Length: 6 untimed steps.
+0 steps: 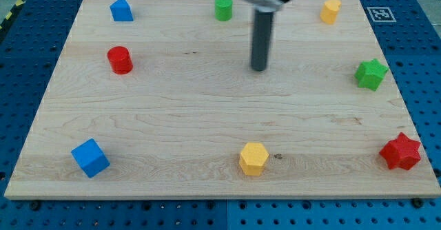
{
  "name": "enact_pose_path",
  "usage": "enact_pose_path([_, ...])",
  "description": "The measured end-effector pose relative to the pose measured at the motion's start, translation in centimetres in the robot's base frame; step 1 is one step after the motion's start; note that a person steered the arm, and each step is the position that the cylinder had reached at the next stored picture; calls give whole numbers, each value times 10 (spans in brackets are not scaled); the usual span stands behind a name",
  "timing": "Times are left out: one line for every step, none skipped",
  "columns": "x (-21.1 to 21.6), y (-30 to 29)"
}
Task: Slightly move the heart diagonally top right to the hexagon
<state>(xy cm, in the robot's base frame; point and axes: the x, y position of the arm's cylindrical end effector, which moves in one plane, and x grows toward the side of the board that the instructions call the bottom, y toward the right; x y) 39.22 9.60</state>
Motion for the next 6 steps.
enact_pose_path([-22,57])
enact_pose_path([-50,103])
enact_pose_path([-76,191])
enact_pose_path([-139,214])
enact_pose_path([-178,198])
enact_pose_path([-151,142])
